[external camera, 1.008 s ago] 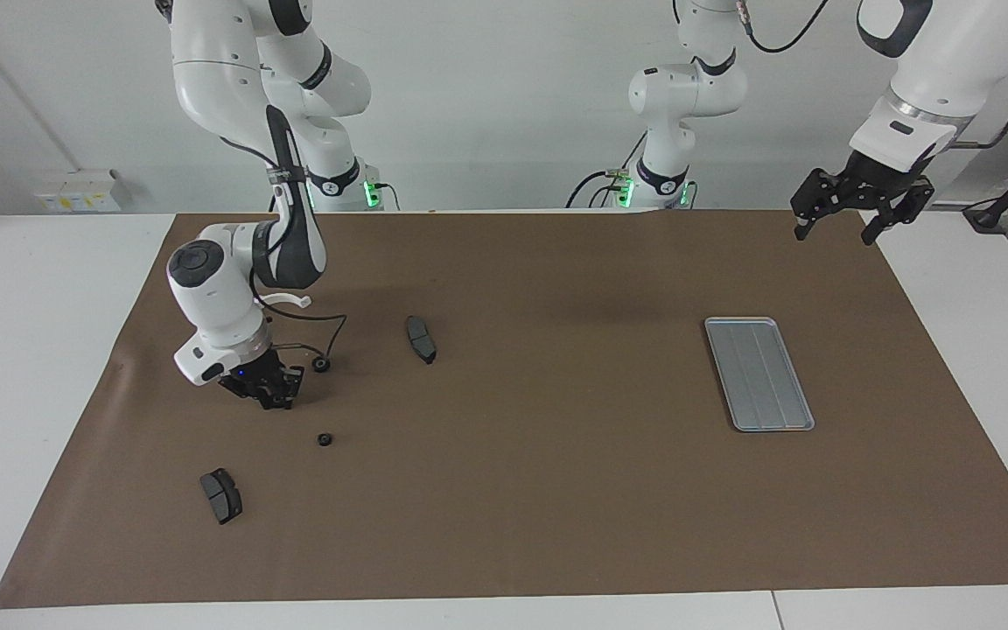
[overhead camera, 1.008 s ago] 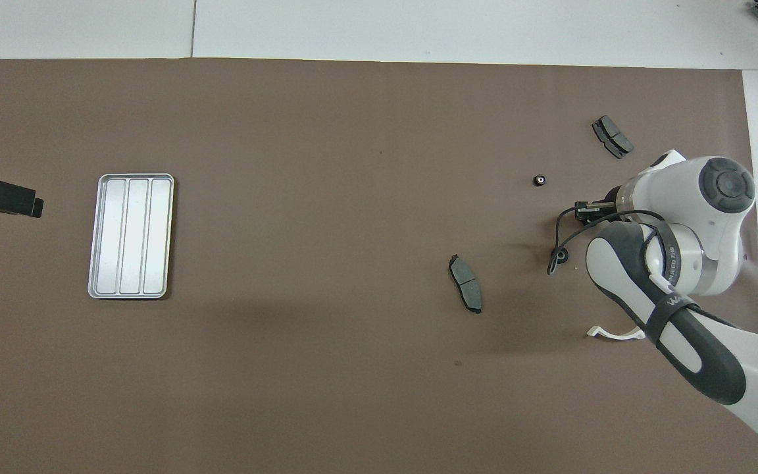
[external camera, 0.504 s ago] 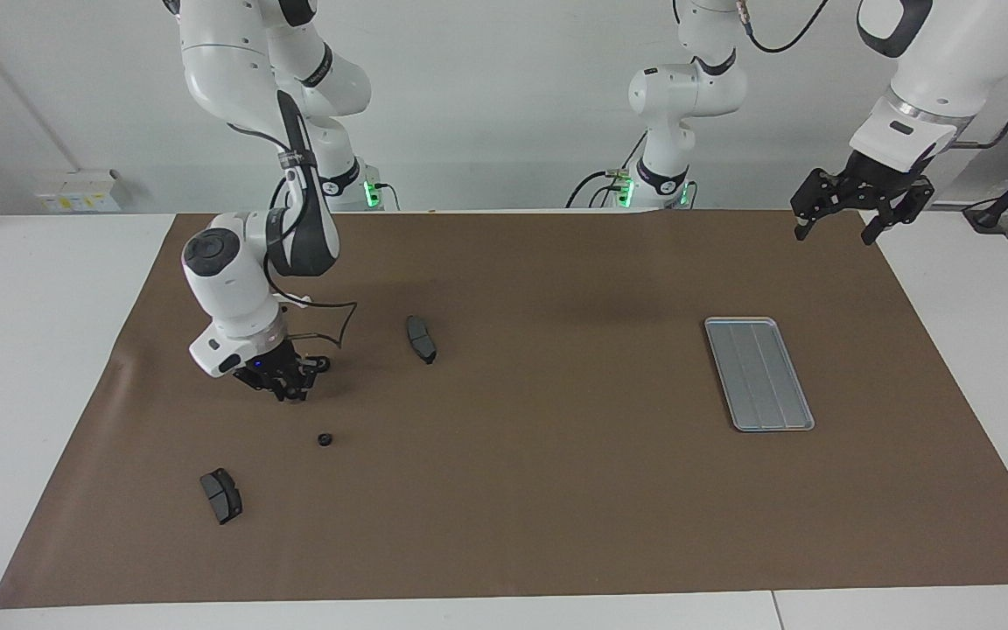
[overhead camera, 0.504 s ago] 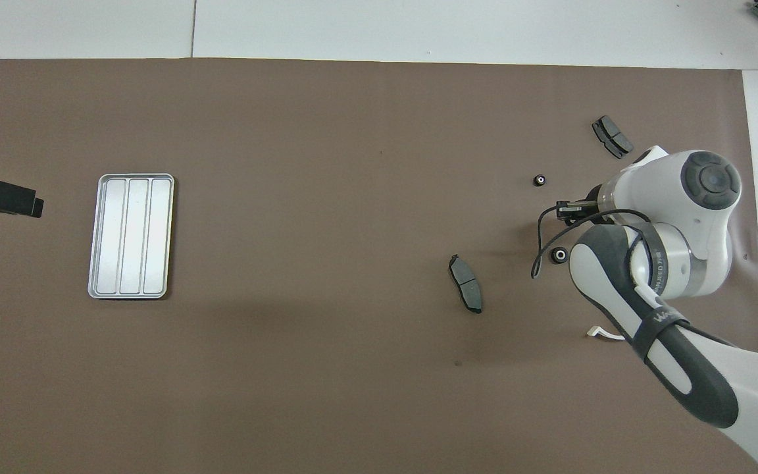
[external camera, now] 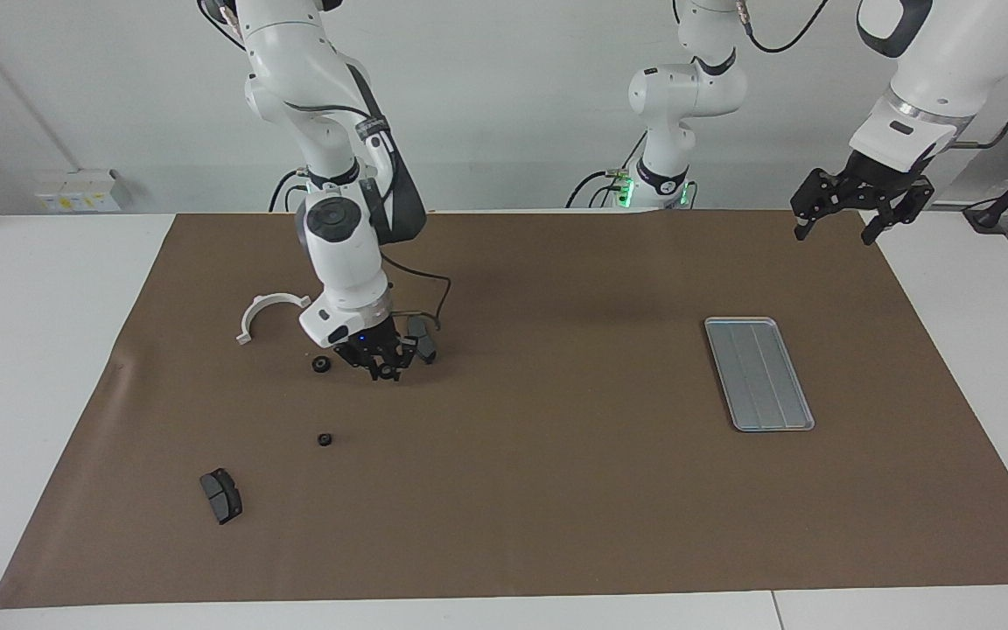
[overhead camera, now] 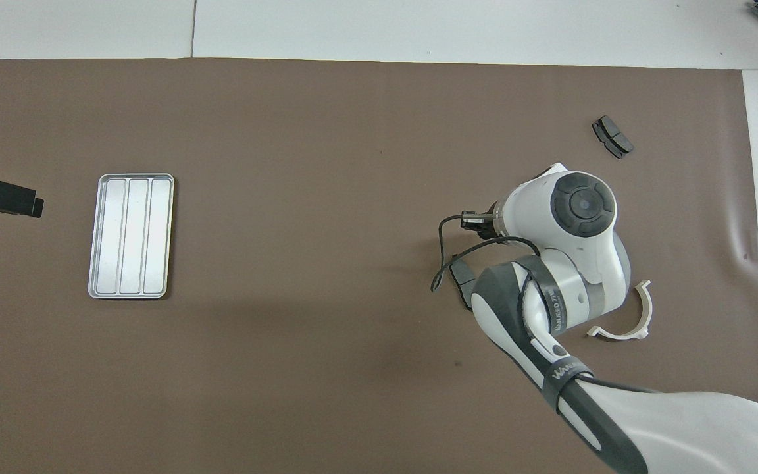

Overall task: Pick bearing gear from pile to tray
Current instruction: 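Carry the bearing to the table center and release it with the right gripper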

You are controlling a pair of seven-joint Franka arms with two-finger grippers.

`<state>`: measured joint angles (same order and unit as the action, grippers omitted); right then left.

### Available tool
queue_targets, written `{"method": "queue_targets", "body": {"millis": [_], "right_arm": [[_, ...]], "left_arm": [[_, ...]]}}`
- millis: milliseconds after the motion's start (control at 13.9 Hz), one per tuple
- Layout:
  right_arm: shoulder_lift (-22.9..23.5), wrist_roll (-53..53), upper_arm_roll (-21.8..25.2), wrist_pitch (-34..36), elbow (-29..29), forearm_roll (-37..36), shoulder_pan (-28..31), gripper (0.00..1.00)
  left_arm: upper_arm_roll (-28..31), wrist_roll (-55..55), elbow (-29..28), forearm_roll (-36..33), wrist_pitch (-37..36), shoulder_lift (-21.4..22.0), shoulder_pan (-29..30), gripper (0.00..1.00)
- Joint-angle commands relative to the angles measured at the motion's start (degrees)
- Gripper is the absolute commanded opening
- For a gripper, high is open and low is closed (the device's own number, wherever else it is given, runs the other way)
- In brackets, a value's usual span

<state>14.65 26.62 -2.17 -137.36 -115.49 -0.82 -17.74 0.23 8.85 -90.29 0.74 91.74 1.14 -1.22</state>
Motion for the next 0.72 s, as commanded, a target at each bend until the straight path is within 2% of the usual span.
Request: {"method": "queue_targets", "body": {"millis": [0,216,504,648], "right_arm": [[0.81,5.44,0.15,-0.1,2.27,0.73,-3.78,0.0],[4.67,12.73,0.24,0.52,7.71,0.29,-9.57,0.0],[13.18,20.56,0.33,0.25,16.76,-0.32,-15.55,0.01],[15.05,22.95,0.33,0.78,19.59,-0.67,-16.36,0.03]], "left_arm": [[0.21,-0.5,-1.29,0.4,0.1,1.23,-0.1,1.0],[0.21,-0.5,-1.29,0.4,0.1,1.23,-0.1,1.0],[0.21,-0.5,-1.29,0.4,0.1,1.23,-0.1,1.0],[0.21,-0.5,-1.29,0.4,0.1,1.32,-0.1,1.0]]}}
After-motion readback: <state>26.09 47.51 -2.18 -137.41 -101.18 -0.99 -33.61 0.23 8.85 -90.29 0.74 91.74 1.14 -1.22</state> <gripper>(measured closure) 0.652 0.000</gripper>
